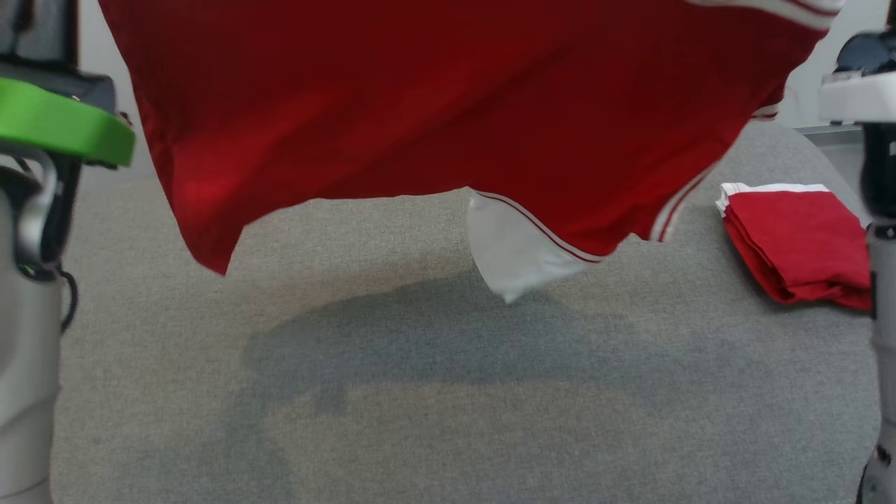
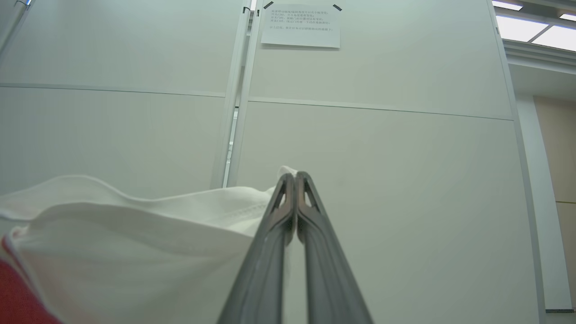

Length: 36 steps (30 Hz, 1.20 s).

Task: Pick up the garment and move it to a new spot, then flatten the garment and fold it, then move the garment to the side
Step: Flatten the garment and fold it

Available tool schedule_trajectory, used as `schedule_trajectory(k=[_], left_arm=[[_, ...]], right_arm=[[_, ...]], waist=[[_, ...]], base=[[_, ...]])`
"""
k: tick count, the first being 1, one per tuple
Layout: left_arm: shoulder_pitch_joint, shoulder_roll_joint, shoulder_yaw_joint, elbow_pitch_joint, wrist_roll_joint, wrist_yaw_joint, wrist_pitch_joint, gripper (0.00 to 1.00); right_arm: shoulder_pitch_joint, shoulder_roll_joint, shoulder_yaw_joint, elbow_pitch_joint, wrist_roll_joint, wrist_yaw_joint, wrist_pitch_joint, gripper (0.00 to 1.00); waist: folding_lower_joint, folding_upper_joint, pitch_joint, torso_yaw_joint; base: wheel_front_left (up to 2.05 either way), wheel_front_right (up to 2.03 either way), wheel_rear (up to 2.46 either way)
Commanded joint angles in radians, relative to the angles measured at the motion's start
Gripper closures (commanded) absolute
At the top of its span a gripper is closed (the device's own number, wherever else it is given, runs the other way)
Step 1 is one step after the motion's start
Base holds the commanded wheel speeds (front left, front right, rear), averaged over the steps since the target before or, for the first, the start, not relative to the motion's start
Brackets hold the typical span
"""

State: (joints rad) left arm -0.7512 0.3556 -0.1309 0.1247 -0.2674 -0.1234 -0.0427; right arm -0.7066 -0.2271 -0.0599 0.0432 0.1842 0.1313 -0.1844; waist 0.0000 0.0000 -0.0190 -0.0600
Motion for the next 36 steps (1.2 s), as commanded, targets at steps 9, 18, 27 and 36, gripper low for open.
schedule_trajectory(k=[9,18,27,36], left_arm=[[-0.221,0.046,-0.073,0.149,-0.031,-0.006,0.203,1.0],[-0.613,0.02,-0.123,0.461,0.04,-0.004,0.023,1.0],[-0.75,-0.014,-0.116,0.659,0.032,-0.004,-0.214,1.0],[-0.289,-0.097,-0.036,0.614,-0.024,-0.003,-0.222,1.0]], right_arm=[[-0.28,-0.104,0.096,0.12,0.017,-0.001,0.169,1.0],[-0.727,-0.148,0.178,0.448,-0.095,-0.002,0.079,1.0],[-0.821,-0.161,0.116,0.641,-0.089,-0.002,-0.066,1.0],[-0.379,-0.14,0.139,0.511,0.093,-0.002,-0.081,1.0]], waist=[[0.0,0.0,0.268,0.031],[0.0,0.0,0.531,0.04],[0.0,0.0,0.568,0.035],[0.0,0.0,0.495,0.02]], base=[[0.0,0.0,0.0],[0.0,0.0,0.0],[0.0,0.0,0.0],[0.0,0.0,0.0]])
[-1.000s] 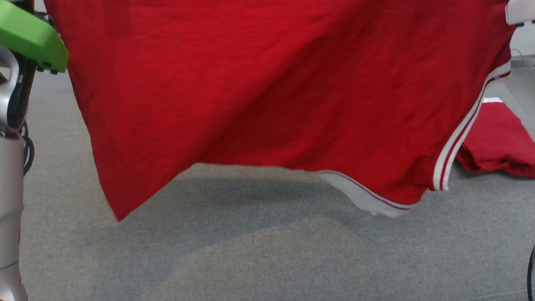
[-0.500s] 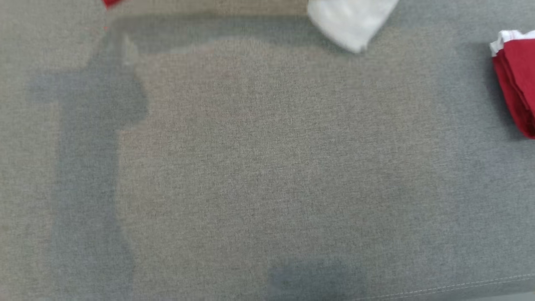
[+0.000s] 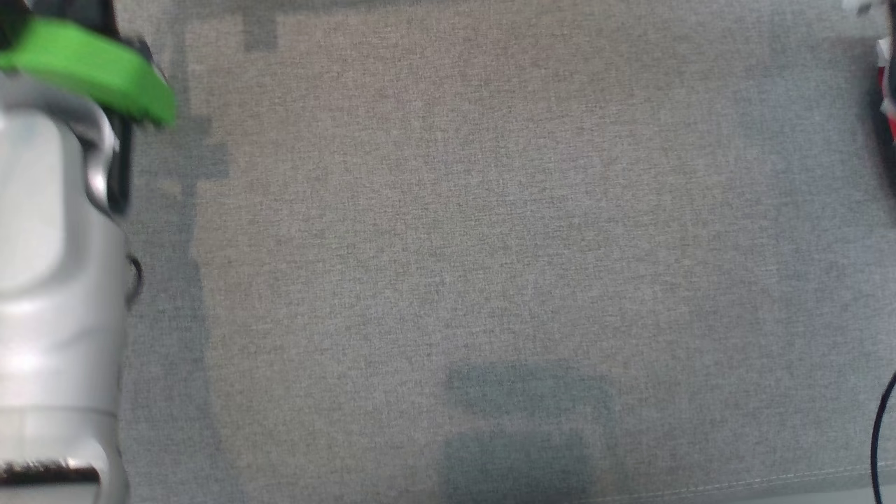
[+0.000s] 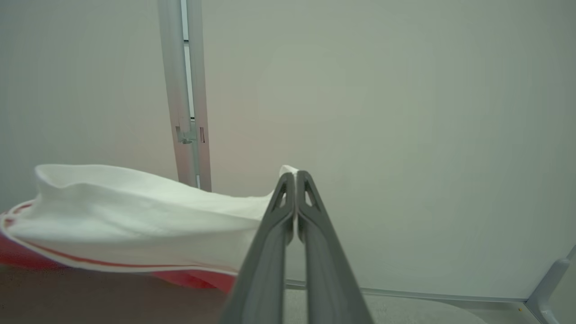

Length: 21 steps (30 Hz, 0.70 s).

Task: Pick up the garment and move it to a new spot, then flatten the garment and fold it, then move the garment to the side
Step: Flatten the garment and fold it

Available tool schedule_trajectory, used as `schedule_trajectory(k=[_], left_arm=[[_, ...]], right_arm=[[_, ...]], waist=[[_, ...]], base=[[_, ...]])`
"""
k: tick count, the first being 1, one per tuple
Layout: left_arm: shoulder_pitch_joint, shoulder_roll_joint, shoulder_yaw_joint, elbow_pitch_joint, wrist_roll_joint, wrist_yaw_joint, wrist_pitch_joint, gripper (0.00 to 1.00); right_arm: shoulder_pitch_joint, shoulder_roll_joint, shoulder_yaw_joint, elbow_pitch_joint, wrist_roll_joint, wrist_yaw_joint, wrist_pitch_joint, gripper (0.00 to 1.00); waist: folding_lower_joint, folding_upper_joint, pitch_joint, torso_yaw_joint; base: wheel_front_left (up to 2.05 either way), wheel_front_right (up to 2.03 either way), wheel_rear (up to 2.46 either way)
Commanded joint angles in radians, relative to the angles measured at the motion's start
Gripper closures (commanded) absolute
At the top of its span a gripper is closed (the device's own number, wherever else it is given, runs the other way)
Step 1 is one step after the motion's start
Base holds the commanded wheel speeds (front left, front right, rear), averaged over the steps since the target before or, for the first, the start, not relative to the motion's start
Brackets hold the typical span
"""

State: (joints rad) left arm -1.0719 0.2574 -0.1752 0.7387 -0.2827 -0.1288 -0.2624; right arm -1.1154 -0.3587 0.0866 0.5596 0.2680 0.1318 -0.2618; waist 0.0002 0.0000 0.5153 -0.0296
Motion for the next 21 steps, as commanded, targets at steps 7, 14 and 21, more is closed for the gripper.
schedule_trajectory(k=[7,14,21], left_arm=[[0.454,-0.104,0.113,-0.042,-0.002,0.006,-0.003,1.0],[0.756,-0.165,0.136,-0.067,0.056,0.001,-0.001,1.0],[0.987,-0.191,0.172,-0.107,0.048,-0.001,-0.001,1.0]], right_arm=[[0.489,0.043,0.007,-0.124,0.107,-0.002,-0.003,1.0],[0.825,0.085,-0.004,-0.147,0.123,-0.002,-0.004,1.0],[1.08,0.102,0.005,-0.161,0.118,-0.002,-0.003,1.0]], waist=[[-0.0002,0.0,-0.181,-0.043],[-0.0002,0.0,-0.369,-0.059],[-0.0002,0.0,-0.524,-0.047]], base=[[0.0,0.0,0.0],[0.0,0.0,0.0],[0.0,0.0,0.0]])
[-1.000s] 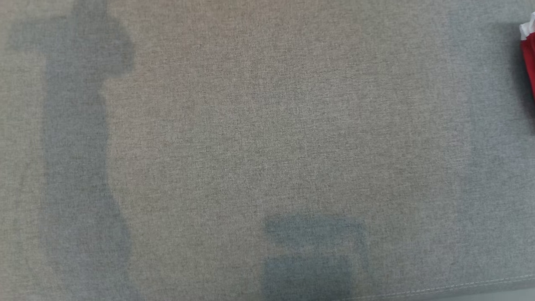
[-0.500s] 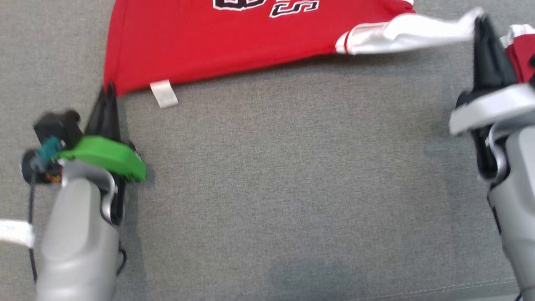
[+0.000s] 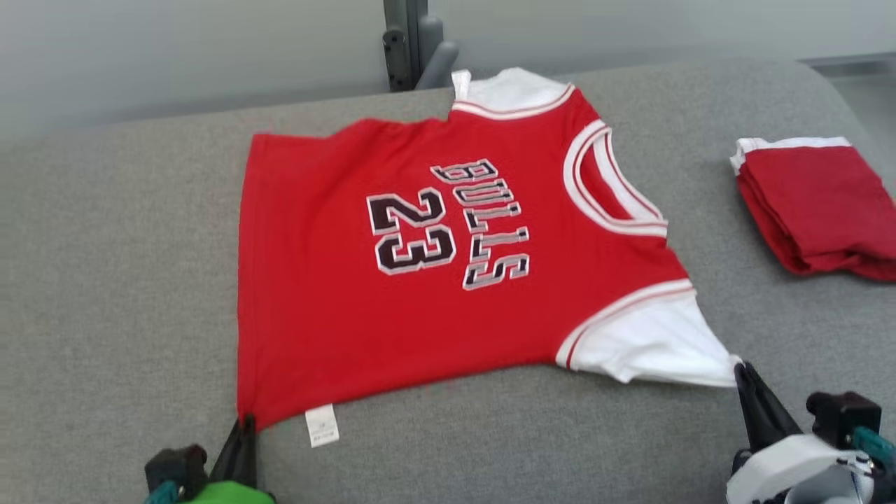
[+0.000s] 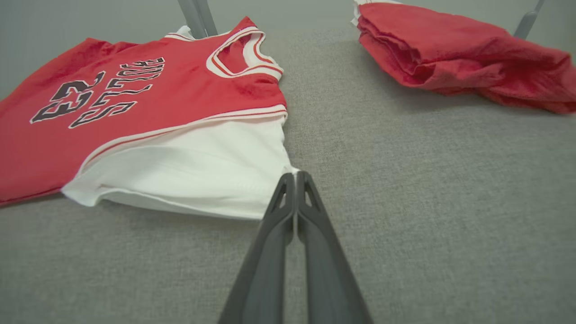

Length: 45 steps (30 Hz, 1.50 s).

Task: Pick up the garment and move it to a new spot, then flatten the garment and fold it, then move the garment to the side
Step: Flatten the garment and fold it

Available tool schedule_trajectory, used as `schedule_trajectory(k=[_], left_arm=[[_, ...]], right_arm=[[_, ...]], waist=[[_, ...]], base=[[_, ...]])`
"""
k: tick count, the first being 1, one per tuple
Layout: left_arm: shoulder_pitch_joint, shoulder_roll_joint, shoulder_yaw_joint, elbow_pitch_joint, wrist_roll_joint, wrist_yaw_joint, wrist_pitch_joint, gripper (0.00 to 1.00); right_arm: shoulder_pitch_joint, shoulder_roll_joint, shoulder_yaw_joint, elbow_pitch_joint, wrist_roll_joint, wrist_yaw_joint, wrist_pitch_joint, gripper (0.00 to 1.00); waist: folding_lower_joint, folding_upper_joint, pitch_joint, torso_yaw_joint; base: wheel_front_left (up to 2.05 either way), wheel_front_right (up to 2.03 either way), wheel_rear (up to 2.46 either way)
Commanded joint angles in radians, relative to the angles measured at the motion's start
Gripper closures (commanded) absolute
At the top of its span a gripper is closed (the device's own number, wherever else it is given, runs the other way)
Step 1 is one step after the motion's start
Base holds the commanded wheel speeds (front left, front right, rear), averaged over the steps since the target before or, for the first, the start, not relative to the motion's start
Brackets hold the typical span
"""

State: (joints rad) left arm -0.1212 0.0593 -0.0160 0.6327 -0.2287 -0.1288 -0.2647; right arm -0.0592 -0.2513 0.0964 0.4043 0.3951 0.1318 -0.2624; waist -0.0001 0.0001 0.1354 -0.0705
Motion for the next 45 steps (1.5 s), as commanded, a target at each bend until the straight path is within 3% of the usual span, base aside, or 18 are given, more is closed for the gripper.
schedule_trajectory(k=[1,9,14,18,23,27,37,38,39,40,45], left_arm=[[0.065,0.005,0.025,-0.014,-0.008,-0.001,0.001,1.0],[0.259,-0.003,0.063,-0.057,0.006,0.0,0.001,1.0],[0.256,-0.004,0.078,-0.093,0.006,0.0,0.001,1.0],[0.187,-0.005,0.058,-0.169,-0.002,0.0,0.001,1.0],[0.084,-0.006,0.023,-0.165,0.008,0.0,0.001,1.0],[-0.043,-0.006,-0.005,-0.092,0.019,0.0,0.001,1.0],[-0.291,-0.006,-0.057,0.059,0.027,0.024,0.001,1.0],[-0.302,-0.006,-0.058,0.064,0.027,0.027,0.001,0.65],[-0.311,-0.006,-0.056,0.06,0.021,0.032,0.001,0.0],[-0.316,-0.006,-0.055,0.053,0.021,0.035,0.001,0.0],[-0.278,-0.007,-0.043,-0.002,0.007,0.054,0.001,0.0]], right_arm=[[0.052,0.001,-0.01,-0.008,-0.011,-0.002,-0.003,1.0],[0.26,0.026,-0.009,-0.023,-0.042,-0.002,-0.003,1.0],[0.287,0.03,-0.031,-0.07,-0.057,-0.002,-0.003,1.0],[0.199,0.024,-0.04,-0.116,-0.068,-0.002,-0.003,1.0],[0.06,0.002,-0.037,-0.085,-0.094,-0.002,-0.003,1.0],[-0.11,-0.018,-0.015,0.013,-0.128,-0.002,-0.003,1.0],[-0.451,0.004,-0.006,0.279,-0.189,-0.002,-0.003,1.0],[-0.47,0.005,-0.017,0.304,-0.198,-0.002,-0.003,0.97],[-0.483,0.007,-0.021,0.327,-0.204,-0.002,-0.003,0.41],[-0.499,0.011,-0.021,0.34,-0.209,-0.002,-0.003,0.0],[-0.474,0.023,-0.054,0.26,-0.178,-0.002,-0.003,0.0]], waist=[[0.0001,-0.0001,-0.154,-0.006],[0.0001,-0.0001,-0.201,0.01],[0.0001,-0.0001,-0.175,0.025],[0.0001,-0.0001,-0.137,0.037],[0.0001,-0.0001,-0.096,0.056],[0.0001,-0.0001,-0.037,0.069],[0.0001,-0.0001,0.108,0.086],[0.0001,-0.0001,0.116,0.086],[0.0001,-0.0001,0.123,0.086],[0.0001,-0.0001,0.127,0.087],[0.0001,-0.0001,0.132,0.083]], base=[[0.0,0.0,0.0],[0.0,0.0,0.0],[0.0,0.0,0.0],[0.0,0.0,0.0],[0.0,0.0,0.0],[0.0,0.0,0.0],[0.0,0.0,0.0],[0.0,0.0,0.0],[0.0,0.0,0.0],[0.0,0.0,0.0],[0.0,0.0,0.0]])
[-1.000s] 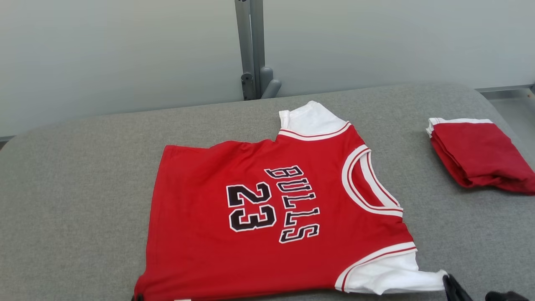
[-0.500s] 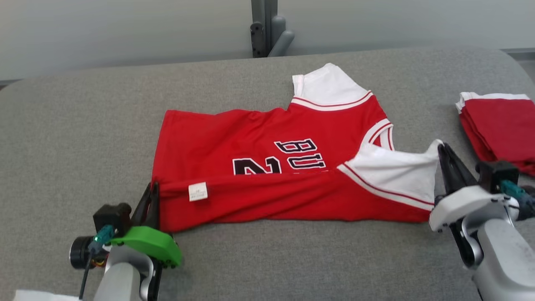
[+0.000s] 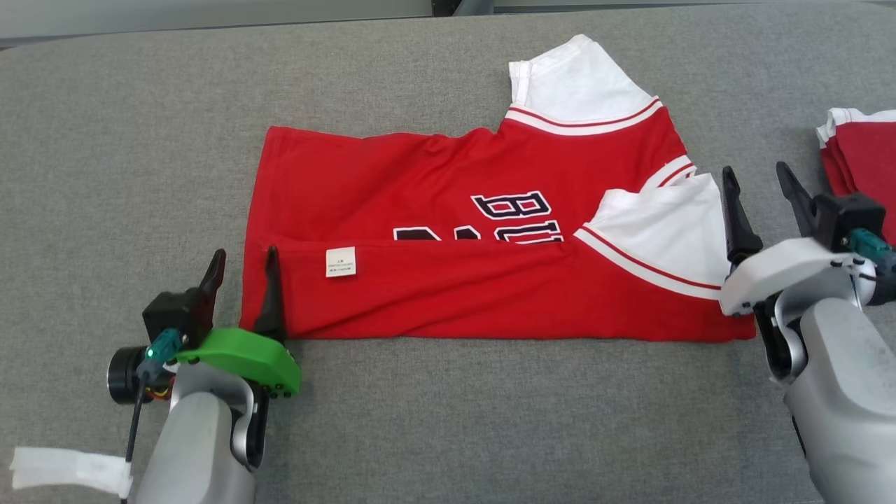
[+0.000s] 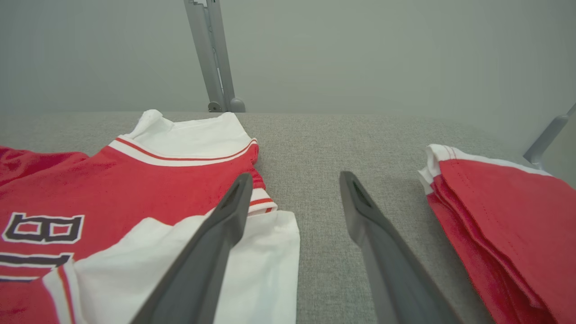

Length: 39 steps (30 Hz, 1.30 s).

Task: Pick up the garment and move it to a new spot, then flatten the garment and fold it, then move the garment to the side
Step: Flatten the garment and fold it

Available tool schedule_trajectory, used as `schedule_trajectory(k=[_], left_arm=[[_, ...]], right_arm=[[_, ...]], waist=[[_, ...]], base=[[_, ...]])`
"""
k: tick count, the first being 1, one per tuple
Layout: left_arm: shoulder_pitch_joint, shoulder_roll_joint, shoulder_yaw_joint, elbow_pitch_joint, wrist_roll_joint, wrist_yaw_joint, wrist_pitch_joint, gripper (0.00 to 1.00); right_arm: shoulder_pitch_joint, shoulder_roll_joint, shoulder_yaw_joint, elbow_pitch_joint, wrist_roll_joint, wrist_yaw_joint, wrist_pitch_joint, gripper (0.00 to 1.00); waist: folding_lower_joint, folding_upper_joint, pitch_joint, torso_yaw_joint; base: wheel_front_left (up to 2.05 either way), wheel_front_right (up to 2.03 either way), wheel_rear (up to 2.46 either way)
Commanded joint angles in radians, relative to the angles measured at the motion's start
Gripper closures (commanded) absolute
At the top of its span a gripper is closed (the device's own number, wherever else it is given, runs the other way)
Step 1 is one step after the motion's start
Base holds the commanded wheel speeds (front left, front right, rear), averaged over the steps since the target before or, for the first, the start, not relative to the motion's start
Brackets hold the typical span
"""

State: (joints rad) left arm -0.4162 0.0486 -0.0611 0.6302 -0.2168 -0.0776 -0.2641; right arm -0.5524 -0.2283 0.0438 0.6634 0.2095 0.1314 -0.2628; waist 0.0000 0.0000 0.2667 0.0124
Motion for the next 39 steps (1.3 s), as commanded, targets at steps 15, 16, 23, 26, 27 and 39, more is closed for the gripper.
schedule_trajectory(k=[15,16,23,26,27,39], left_arm=[[0.2,0.005,-0.017,-0.091,-0.03,0.036,0.0,0.0],[0.2,0.005,-0.017,-0.091,-0.03,0.036,0.0,0.0],[0.173,0.005,-0.012,-0.065,-0.022,0.043,0.0,0.0],[0.165,0.005,-0.01,-0.051,-0.021,0.04,0.0,0.0],[0.162,0.004,-0.007,-0.048,-0.02,0.038,0.0,0.0],[0.161,0.005,0.01,0.022,-0.033,0.005,0.001,1.0]], right_arm=[[0.299,0.011,0.127,-0.051,0.121,-0.002,-0.001,0.0],[0.299,0.011,0.127,-0.051,0.121,-0.002,-0.001,0.0],[0.256,0.019,0.168,0.002,0.121,-0.001,0.001,1.0],[0.244,0.014,0.167,-0.014,0.127,-0.002,0.0,1.0],[0.241,0.013,0.167,-0.024,0.128,-0.002,0.0,1.0],[0.259,0.018,0.164,-0.066,0.154,-0.002,-0.001,1.0]], waist=[[0.0,0.0,-0.026,-0.033],[0.0,0.0,-0.026,-0.033],[0.0,0.0,-0.018,-0.032],[0.0,0.0,-0.017,-0.033],[0.0,0.0,-0.016,-0.034],[0.0,0.0,-0.043,-0.051]], base=[[0.0,0.0,0.0],[0.0,0.0,0.0],[0.0,0.0,0.0],[0.0,0.0,0.0],[0.0,0.0,0.0],[0.0,0.0,0.0]])
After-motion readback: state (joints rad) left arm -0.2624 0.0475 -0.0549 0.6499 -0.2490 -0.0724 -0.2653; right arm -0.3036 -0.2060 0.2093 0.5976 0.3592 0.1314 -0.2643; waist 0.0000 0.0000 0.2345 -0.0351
